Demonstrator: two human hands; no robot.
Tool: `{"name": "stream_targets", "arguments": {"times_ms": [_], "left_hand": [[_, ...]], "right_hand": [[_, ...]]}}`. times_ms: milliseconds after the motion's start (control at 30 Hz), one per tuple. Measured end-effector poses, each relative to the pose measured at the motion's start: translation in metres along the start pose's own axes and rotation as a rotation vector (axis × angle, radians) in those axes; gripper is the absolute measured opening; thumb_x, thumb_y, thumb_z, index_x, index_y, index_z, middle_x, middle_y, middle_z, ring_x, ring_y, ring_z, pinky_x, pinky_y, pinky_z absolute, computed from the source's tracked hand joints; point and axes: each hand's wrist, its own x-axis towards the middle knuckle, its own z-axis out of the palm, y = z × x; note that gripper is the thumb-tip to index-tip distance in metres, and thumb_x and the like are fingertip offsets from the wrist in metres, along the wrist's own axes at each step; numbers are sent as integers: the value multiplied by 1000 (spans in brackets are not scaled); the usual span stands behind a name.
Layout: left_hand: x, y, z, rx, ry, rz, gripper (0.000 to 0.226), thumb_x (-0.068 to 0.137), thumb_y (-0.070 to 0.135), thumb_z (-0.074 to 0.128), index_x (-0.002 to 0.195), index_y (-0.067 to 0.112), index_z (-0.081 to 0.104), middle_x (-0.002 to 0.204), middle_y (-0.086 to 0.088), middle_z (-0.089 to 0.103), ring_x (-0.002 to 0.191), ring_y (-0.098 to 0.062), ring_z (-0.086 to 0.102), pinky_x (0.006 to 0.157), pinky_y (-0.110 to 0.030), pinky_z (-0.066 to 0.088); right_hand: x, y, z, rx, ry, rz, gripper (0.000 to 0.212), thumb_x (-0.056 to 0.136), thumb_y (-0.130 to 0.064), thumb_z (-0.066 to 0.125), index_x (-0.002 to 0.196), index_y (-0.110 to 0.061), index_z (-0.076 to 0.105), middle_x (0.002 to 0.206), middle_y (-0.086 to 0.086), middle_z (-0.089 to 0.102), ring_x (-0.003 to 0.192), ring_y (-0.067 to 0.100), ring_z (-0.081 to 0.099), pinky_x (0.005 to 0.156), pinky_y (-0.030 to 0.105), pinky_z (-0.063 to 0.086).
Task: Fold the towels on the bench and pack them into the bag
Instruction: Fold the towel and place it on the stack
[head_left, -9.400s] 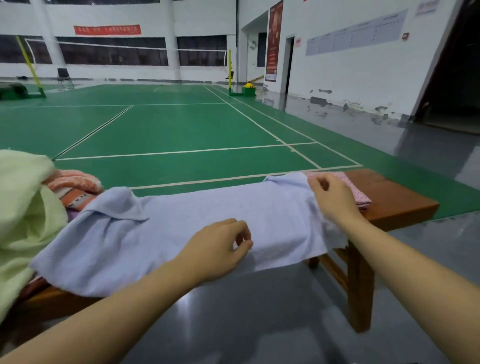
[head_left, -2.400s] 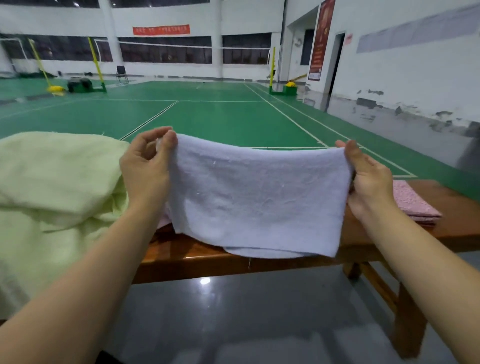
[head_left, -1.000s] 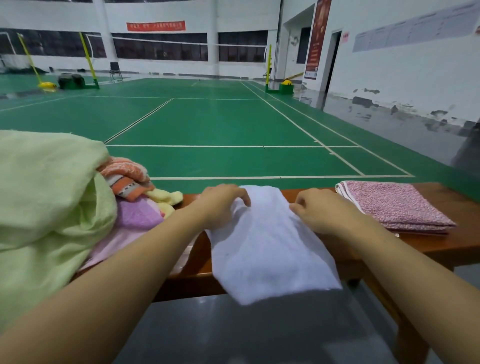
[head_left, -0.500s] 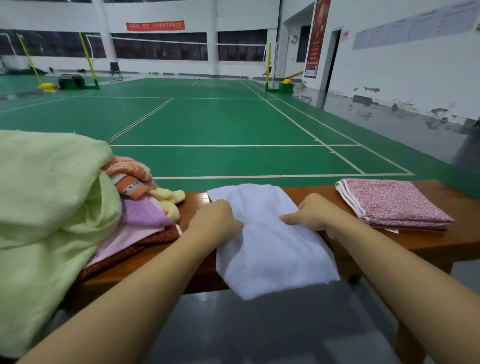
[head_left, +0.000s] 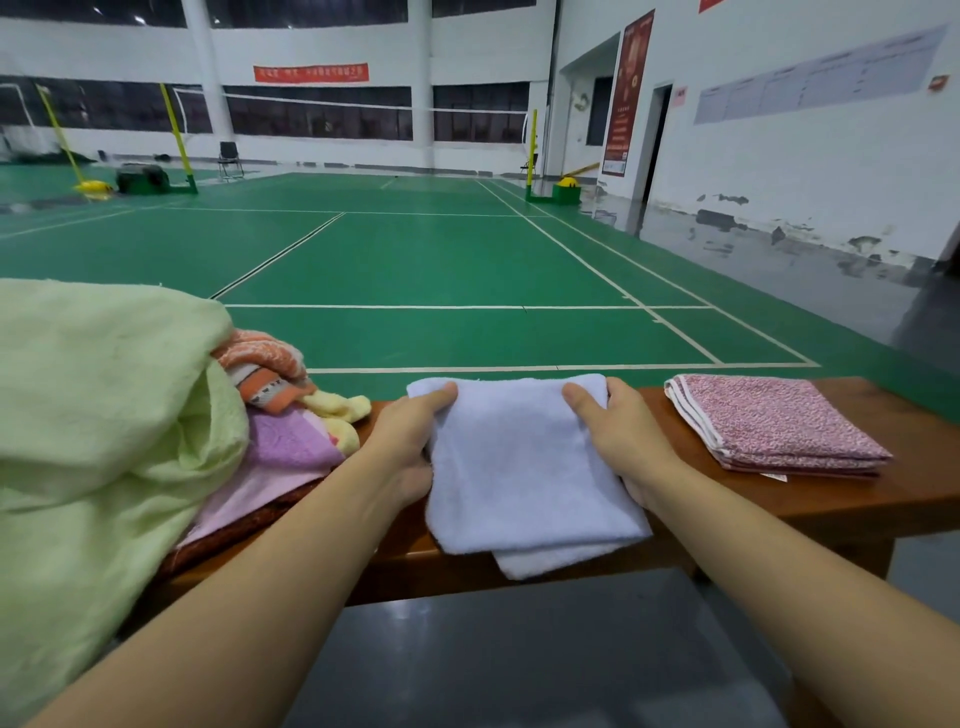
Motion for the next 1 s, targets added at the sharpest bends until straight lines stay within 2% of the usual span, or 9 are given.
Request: {"name": "stream_targets", "arguments": {"times_ms": [67,167,300,467,600,700,867,933,1000], "left_hand": [[0,2,-3,63,-8,19,42,91,23,74,127,8,60,105,-14,75,86,-29,73,59,-37,57],[-6,8,-8,126,-95,-124,22,95,26,69,104,6,67,80,-11,74,64,-24,70,61,-33,51],[-11,6,-11,87,-219,-207,22,94,28,67,89,7,71,77,-10,72,65,-23,70,70,-35,48],[-21,10,-3,-23,-320,-141,25,94,29,63,99,7,73,94,-13,74,81,-27,72,85,-38,50],[-26,1,6,-86,-395,-110,52,90,20,66,136,-4,58,125,-21,66,109,-32,68,92,-42,56],[-29,-4,11,-111,-436,-161,44,90,23,64,122,-6,66,113,-22,71,99,-32,72,91,-43,53],[-24,-5,11,-113,-280,-116,40,94,26,66,128,6,62,106,-17,72,98,-29,71,85,-40,56],[-18,-4,11,-105,-178,-31,52,90,24,73,137,13,54,116,-17,69,102,-31,70,80,-43,59],[-14,-2,11,-57,5,135,58,86,25,79,135,24,48,122,-14,65,107,-33,67,86,-50,59]], "right_hand": [[0,-3,1,10,23,-24,25,98,-43,62,104,-18,63,102,1,70,96,21,66,90,44,54],[-1,-2,2,19,11,-41,23,98,-41,61,106,-19,62,103,0,69,97,19,65,89,43,53],[-3,-3,4,92,13,-3,22,98,-38,63,108,-19,63,105,0,70,100,19,65,87,40,52],[-5,-11,4,335,-58,127,19,99,-28,64,107,-11,66,100,5,75,84,17,69,70,31,56],[-11,-15,5,452,-162,177,18,102,-24,59,106,-9,67,93,7,72,81,19,66,67,29,56],[-15,-18,8,473,-201,179,22,104,-25,56,109,-7,66,93,9,72,79,17,66,61,25,56],[-10,-23,7,386,-72,115,24,99,-32,63,114,-13,63,107,6,74,90,17,72,73,33,58],[-7,-22,9,275,21,51,34,96,-36,67,121,-16,56,115,6,70,98,19,69,83,36,57],[-7,-22,9,180,73,-12,45,95,-40,67,131,-25,45,125,2,62,109,19,63,92,36,50]]}}
